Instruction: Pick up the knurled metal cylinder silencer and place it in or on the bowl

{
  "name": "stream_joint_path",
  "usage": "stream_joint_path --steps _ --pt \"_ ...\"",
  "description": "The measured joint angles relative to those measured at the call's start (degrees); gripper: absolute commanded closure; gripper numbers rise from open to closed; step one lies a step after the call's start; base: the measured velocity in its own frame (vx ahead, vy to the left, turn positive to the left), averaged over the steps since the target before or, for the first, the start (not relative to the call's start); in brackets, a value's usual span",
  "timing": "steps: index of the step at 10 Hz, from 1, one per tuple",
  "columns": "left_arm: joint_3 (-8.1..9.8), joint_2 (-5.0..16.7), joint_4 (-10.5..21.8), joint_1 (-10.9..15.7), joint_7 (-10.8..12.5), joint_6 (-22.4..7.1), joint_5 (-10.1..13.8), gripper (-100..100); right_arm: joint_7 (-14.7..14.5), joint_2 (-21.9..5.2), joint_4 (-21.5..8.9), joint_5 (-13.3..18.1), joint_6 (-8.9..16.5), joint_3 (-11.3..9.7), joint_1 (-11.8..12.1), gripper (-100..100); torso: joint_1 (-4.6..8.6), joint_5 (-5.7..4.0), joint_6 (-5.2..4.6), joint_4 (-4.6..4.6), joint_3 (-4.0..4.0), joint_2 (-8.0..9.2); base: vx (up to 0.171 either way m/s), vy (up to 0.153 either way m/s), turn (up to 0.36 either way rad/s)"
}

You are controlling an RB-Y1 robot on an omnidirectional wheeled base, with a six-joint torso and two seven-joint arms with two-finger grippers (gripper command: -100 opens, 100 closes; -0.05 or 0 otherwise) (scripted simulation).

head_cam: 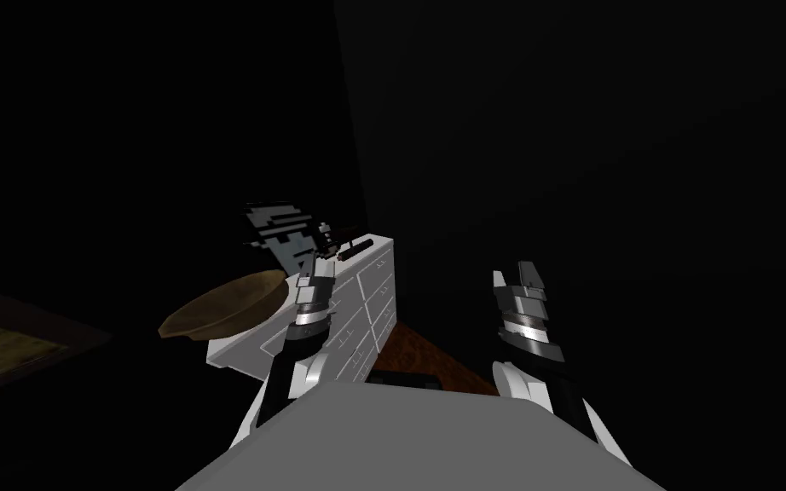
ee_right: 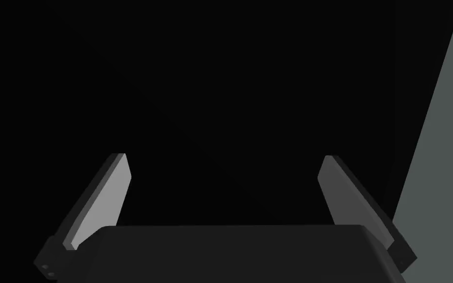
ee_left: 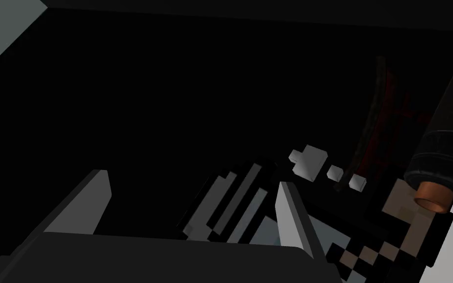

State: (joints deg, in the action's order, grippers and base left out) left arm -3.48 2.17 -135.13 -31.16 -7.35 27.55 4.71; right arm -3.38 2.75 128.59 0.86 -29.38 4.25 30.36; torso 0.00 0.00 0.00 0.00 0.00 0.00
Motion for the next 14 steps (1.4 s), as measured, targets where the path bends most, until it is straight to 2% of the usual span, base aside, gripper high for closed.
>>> stream_joint_path --steps 4,5,7,8,11,12,14 --pt "3.30 6.3 3.5 6.1 2.3 -4.7 -2.3 -100 0.0 0.0 0.0 0.0 0.0 0.0 0.0 0 0.31 -0.07 -0.02 -0.02 -0.05 0.09 -0.026 -0.088 -0.161" --pt "4.79 8.0 5.1 8.0 3.2 -6.2 -2.9 -100 0.0 0.0 0.0 0.0 0.0 0.0 0.0 0 0.39 -0.09 -0.03 -0.01 -0.03 0.06 -0.013 -0.082 -0.080" --pt "6.45 10.8 6.5 11.1 4.4 -9.0 -3.7 -100 0.0 0.0 0.0 0.0 0.0 0.0 0.0 0 0.25 -0.06 -0.02 -0.02 -0.04 0.08 -0.029 -0.085 -0.206" --pt "7.90 12.5 8.2 13.0 5.3 -10.8 -4.4 -100 0.0 0.0 0.0 0.0 0.0 0.0 0.0 0 0.35 -0.08 -0.04 -0.02 -0.05 0.09 -0.019 -0.075 -0.074" --pt "10.25 16.4 11.5 17.7 7.0 -14.6 -5.8 -100 0.0 0.0 0.0 0.0 0.0 0.0 0.0 0 0.24 -0.07 0.01 -0.01 -0.03 0.05 -0.012 -0.074 -0.138" --pt "11.76 18.4 13.1 19.7 8.0 -16.1 -6.2 -100 0.0 0.0 0.0 0.0 0.0 0.0 0.0 0 0.23 -0.06 -0.02 -0.01 -0.03 0.05 -0.009 -0.056 -0.099" --pt "13.46 21.1 15.3 22.6 9.2 -19.0 -7.2 -100 0.0 0.0 0.0 0.0 0.0 0.0 0.0 0 0.27 -0.06 -0.01 -0.01 -0.04 0.08 -0.017 -0.075 -0.120"
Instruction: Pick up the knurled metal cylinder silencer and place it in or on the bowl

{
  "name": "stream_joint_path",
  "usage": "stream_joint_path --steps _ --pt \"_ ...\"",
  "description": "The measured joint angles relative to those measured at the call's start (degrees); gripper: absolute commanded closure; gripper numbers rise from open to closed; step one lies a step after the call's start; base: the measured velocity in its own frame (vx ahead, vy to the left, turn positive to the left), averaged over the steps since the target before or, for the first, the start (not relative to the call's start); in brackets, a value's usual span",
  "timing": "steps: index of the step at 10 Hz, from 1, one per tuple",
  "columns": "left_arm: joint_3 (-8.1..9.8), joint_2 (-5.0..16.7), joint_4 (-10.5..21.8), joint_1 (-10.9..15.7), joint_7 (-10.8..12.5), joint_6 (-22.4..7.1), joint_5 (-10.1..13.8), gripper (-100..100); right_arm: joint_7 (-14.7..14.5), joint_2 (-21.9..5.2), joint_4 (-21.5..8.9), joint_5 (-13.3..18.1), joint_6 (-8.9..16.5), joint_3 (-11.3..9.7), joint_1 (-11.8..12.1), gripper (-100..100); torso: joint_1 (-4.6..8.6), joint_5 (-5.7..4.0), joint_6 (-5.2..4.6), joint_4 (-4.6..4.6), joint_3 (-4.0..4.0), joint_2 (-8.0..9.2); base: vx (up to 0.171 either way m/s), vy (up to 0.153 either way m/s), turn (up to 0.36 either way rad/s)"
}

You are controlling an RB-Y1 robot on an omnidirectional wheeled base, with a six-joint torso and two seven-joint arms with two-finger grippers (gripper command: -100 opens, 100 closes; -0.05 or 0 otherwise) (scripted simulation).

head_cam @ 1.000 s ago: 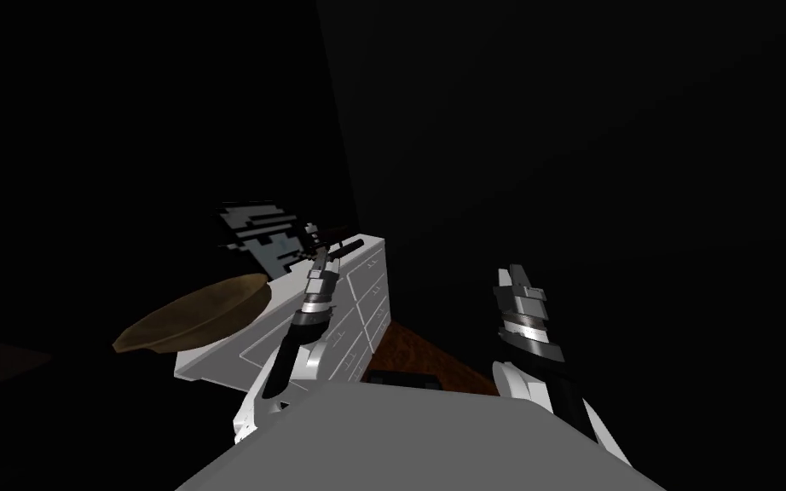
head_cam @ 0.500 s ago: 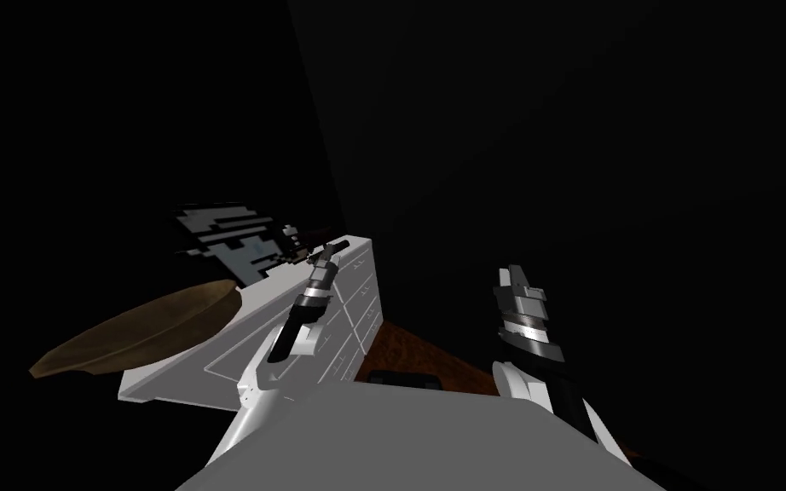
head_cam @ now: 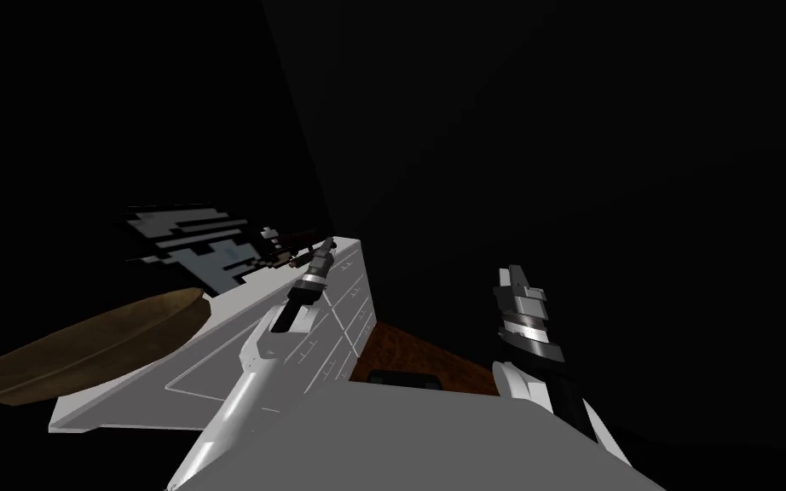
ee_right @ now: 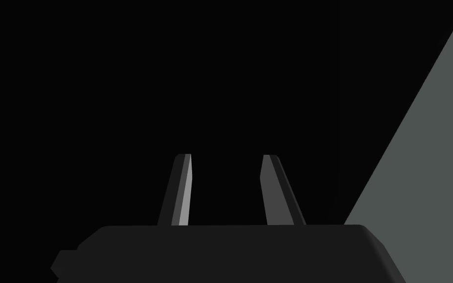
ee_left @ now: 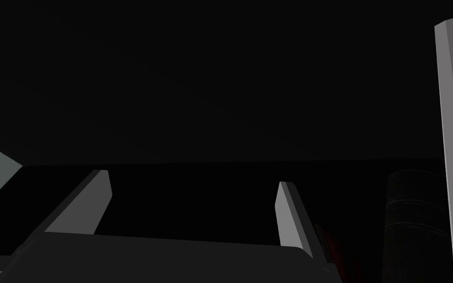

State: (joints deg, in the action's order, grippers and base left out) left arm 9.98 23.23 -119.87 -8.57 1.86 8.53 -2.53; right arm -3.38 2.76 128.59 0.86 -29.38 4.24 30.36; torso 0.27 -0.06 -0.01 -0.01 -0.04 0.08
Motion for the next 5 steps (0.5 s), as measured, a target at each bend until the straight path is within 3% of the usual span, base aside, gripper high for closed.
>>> stream_joint_path --steps 5 --pt "4.57 6.4 6.5 7.9 3.1 -7.7 -2.4 -100 0.0 0.0 0.0 0.0 0.0 0.0 0.0 0 0.01 -0.01 0.03 0.00 0.01 -0.02 -0.004 -0.069 -0.111"
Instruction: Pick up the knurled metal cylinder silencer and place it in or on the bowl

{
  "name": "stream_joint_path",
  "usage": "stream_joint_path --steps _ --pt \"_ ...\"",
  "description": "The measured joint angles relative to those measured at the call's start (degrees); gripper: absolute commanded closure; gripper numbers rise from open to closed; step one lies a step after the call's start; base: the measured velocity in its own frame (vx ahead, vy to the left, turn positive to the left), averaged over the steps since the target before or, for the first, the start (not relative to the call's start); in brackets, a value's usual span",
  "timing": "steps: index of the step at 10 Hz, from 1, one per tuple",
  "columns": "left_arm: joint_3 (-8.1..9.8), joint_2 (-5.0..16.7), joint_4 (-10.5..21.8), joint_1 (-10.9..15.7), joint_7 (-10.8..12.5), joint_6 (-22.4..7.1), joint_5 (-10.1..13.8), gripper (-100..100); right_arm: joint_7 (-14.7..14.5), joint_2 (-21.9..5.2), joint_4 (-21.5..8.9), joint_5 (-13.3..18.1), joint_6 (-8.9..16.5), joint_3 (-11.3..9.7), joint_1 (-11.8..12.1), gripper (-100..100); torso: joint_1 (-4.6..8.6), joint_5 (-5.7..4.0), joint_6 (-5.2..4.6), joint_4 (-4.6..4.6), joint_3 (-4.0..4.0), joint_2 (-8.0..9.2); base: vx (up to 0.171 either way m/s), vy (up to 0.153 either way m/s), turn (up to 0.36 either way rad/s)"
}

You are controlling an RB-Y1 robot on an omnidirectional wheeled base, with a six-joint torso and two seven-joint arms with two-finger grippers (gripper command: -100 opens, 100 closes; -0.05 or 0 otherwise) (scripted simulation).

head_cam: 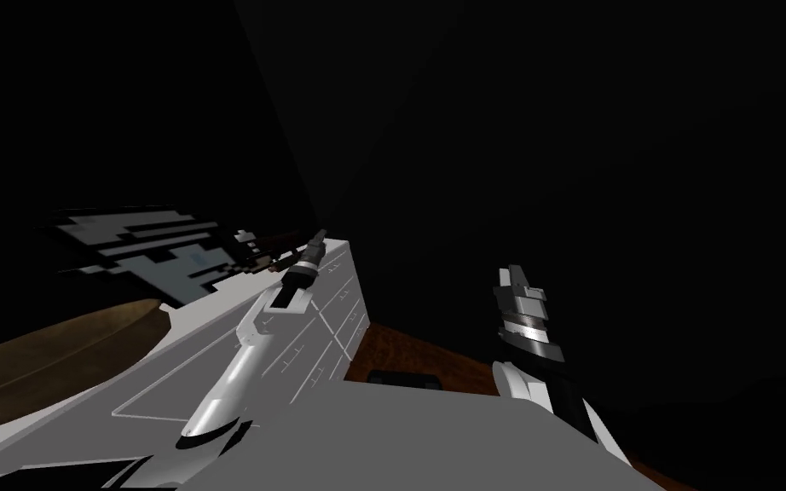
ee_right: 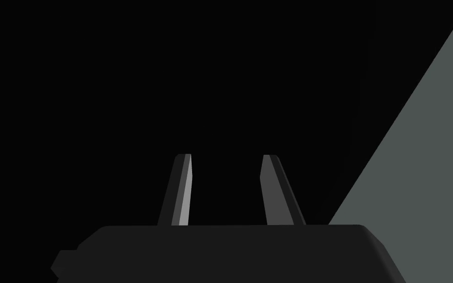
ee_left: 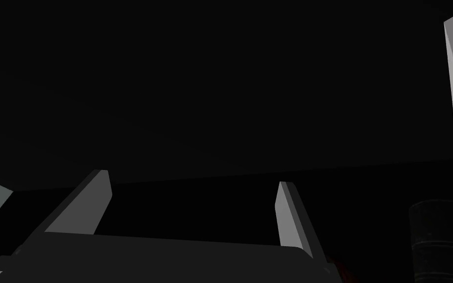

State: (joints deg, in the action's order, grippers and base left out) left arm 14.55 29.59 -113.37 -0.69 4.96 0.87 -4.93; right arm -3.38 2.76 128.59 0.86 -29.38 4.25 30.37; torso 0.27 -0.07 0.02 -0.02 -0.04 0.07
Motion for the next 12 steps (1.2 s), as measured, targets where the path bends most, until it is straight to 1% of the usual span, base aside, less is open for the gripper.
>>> stream_joint_path --steps 1,2,3,4,5,6,7,8,9,10,11,12 --pt "0.33 0.6 0.0 0.6 0.3 -1.3 0.0 -100 0.0 0.0 0.0 0.0 0.0 0.0 0.0 0 -0.13 0.03 0.02 0.00 0.00 0.01 0.005 -0.065 -0.226" --pt "1.41 2.1 2.3 2.4 1.0 -2.3 -0.6 -100 0.0 0.0 0.0 0.0 0.0 0.0 0.0 0 -0.06 0.02 -0.04 0.01 0.02 -0.03 0.005 -0.056 -0.100" --pt "2.12 3.2 2.6 3.6 1.6 -3.9 -0.9 -100 0.0 0.0 0.0 0.0 0.0 0.0 0.0 0 -0.08 0.02 0.02 0.00 0.01 -0.02 -0.001 -0.022 0.038" --pt "2.33 3.7 2.8 4.3 1.8 -5.5 -0.9 -100 0.0 0.0 0.0 0.0 0.0 0.0 0.0 0 -0.19 0.05 0.04 0.00 0.00 0.01 -0.008 -0.062 -0.181" --pt "3.68 6.3 4.6 6.1 2.8 -7.3 -1.1 -100 0.0 0.0 0.0 0.0 0.0 0.0 0.0 0 -0.09 0.02 -0.02 0.00 -0.01 0.01 -0.003 -0.058 -0.112" --pt "4.31 6.9 5.2 7.3 3.3 -9.3 -1.5 -100 0.0 0.0 0.0 0.0 0.0 0.0 0.0 0 -0.08 0.03 0.02 0.00 -0.01 0.02 0.001 -0.084 -0.201" --pt "5.70 8.1 6.7 8.5 4.0 -10.7 -2.4 -100 0.0 0.0 0.0 0.0 0.0 0.0 0.0 0 0.01 0.01 -0.01 0.00 0.00 0.00 0.004 -0.072 -0.089" --pt "6.39 9.0 7.7 10.0 4.5 -12.4 -2.8 -100 0.0 0.0 0.0 0.0 0.0 0.0 0.0 0 -0.01 0.01 0.03 0.00 0.00 0.00 0.004 -0.031 0.018" --pt "6.52 9.4 8.6 10.9 4.7 -13.8 -2.9 -100 0.0 0.0 0.0 0.0 0.0 0.0 0.0 0 -0.15 0.04 0.04 0.00 0.00 0.01 0.008 -0.057 -0.197" --pt "7.63 10.7 9.9 12.4 5.3 -15.5 -3.7 -100 0.0 0.0 0.0 0.0 0.0 0.0 0.0 0 -0.09 0.02 -0.01 0.00 0.01 -0.01 0.005 -0.053 -0.109" --pt "8.23 12.3 11.6 14.2 5.9 -17.3 -3.7 -100 0.0 0.0 0.0 0.0 0.0 0.0 0.0 0 -0.10 0.03 0.03 0.00 0.00 -0.01 0.001 -0.026 0.025" --pt "8.50 12.4 12.0 14.6 6.1 -18.5 -3.9 -100 0.0 0.0 0.0 0.0 0.0 0.0 0.0 0 -0.18 0.06 0.06 0.00 -0.01 0.02 0.006 -0.070 -0.187"
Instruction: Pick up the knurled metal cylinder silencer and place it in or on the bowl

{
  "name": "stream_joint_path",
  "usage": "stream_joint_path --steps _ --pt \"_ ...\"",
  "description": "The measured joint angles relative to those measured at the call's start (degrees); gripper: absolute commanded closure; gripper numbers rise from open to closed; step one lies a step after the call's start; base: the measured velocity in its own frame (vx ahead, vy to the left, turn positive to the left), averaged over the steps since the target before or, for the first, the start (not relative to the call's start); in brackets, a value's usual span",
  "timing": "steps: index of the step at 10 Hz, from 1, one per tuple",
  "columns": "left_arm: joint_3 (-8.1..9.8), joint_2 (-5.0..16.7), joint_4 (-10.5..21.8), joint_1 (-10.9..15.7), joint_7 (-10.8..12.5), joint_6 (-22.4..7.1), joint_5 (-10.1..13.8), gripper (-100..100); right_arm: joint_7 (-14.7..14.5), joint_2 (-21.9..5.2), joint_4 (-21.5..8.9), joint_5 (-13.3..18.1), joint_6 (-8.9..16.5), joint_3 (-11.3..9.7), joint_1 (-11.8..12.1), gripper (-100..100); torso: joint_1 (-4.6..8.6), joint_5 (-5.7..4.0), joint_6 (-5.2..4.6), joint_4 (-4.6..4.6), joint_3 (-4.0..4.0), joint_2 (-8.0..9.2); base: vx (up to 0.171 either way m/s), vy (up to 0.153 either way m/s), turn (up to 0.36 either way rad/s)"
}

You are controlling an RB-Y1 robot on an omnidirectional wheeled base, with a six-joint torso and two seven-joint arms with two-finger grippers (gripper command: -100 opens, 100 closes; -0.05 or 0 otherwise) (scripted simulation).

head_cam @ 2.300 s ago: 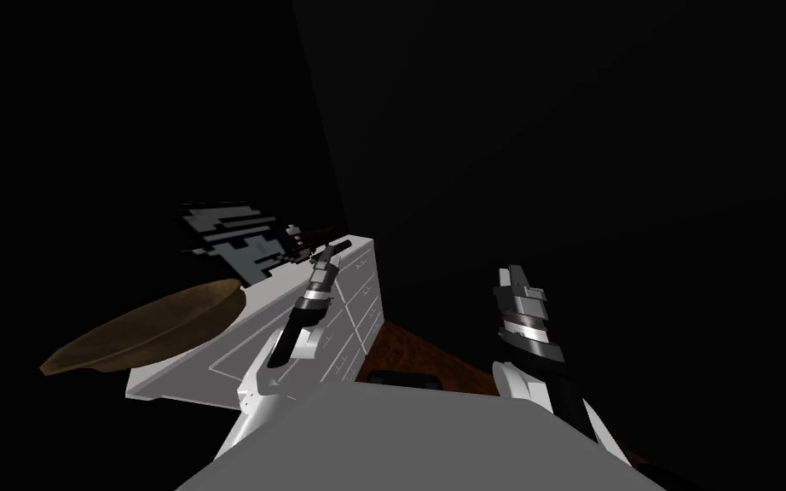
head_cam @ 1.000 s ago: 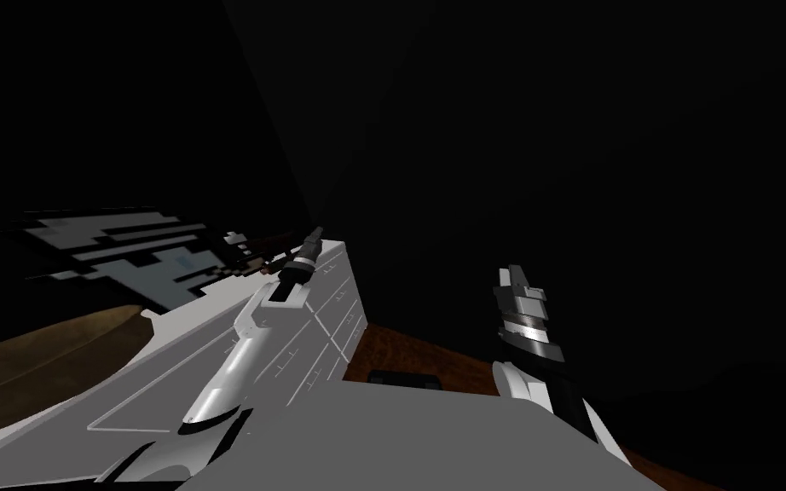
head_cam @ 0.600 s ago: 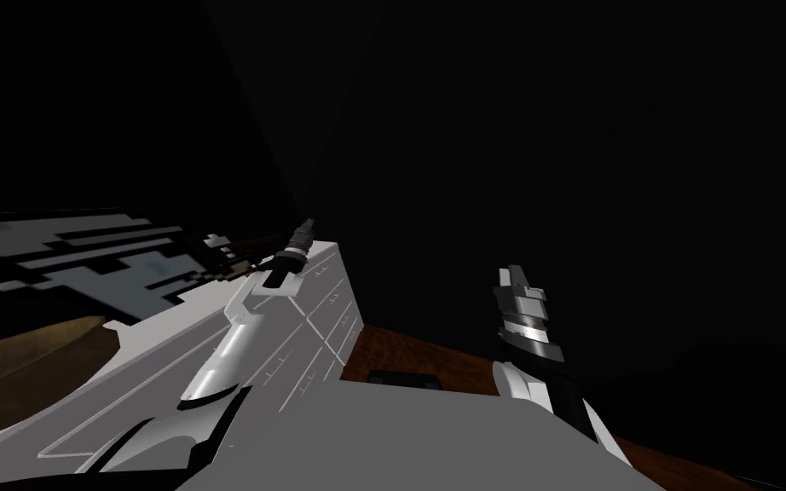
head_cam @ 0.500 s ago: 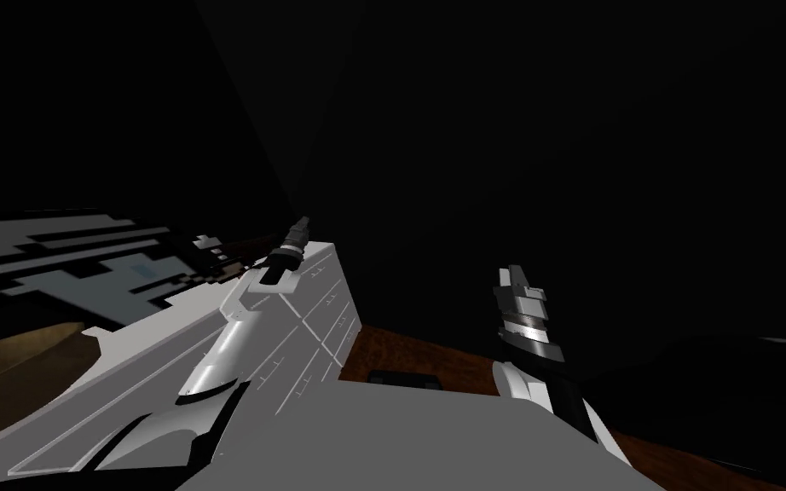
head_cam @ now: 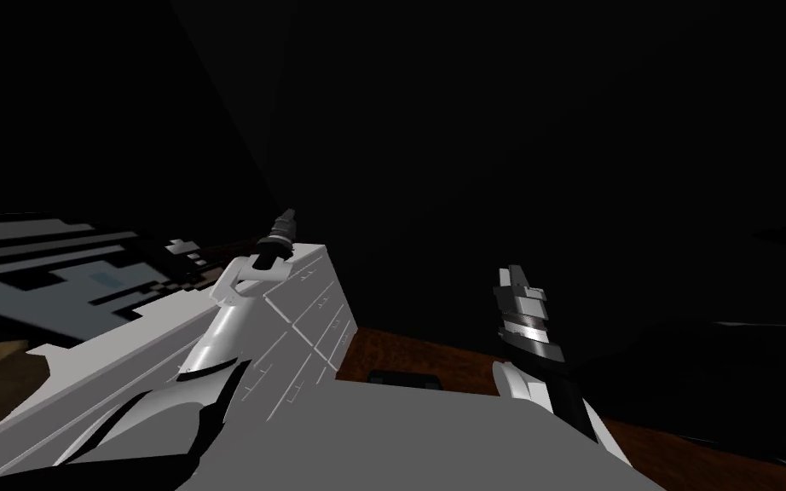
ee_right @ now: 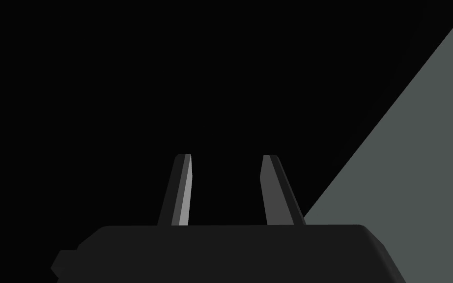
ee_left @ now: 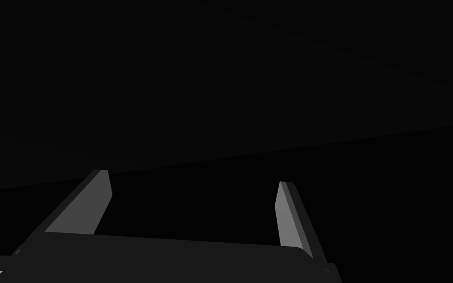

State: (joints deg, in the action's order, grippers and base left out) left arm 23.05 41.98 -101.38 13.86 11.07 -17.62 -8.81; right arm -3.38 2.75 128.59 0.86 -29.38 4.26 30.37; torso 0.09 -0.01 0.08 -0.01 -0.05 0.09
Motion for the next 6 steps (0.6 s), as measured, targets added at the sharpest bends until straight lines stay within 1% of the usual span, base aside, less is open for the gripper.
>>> stream_joint_path --steps 1,2,3,4,5,6 --pt "1.11 1.7 2.0 1.8 0.7 -1.4 -0.5 -100 0.0 0.0 0.0 0.0 0.0 0.0 0.0 0 0.13 -0.04 -0.07 0.00 0.01 -0.02 0.009 -0.057 -0.109" --pt "1.87 2.6 2.7 2.8 1.2 -3.2 -0.8 -100 0.0 0.0 0.0 0.0 0.0 0.0 0.0 0 0.11 -0.03 -0.02 0.00 0.01 -0.02 0.003 -0.020 0.018" --pt "2.23 2.9 3.2 3.0 1.5 -4.3 -0.8 -100 0.0 0.0 0.0 0.0 0.0 0.0 0.0 0 -0.02 0.00 0.01 0.00 0.00 0.01 0.006 -0.047 -0.153" --pt "3.14 4.6 4.9 5.0 2.1 -5.9 -1.4 -100 0.0 0.0 0.0 0.0 0.0 0.0 0.0 0 0.05 -0.03 -0.05 -0.01 0.00 -0.01 0.011 -0.051 -0.117" --pt "3.90 5.1 5.6 6.0 2.6 -8.0 -1.9 -100 0.0 0.0 0.0 0.0 0.0 0.0 0.0 0 0.08 -0.02 -0.02 0.01 0.01 -0.02 0.019 -0.079 -0.133" --pt "5.33 5.9 6.2 7.2 3.4 -9.9 -2.9 -100 0.0 0.0 0.0 0.0 0.0 0.0 0.0 0 0.17 -0.05 -0.03 0.00 0.02 -0.04 0.015 -0.059 -0.098"
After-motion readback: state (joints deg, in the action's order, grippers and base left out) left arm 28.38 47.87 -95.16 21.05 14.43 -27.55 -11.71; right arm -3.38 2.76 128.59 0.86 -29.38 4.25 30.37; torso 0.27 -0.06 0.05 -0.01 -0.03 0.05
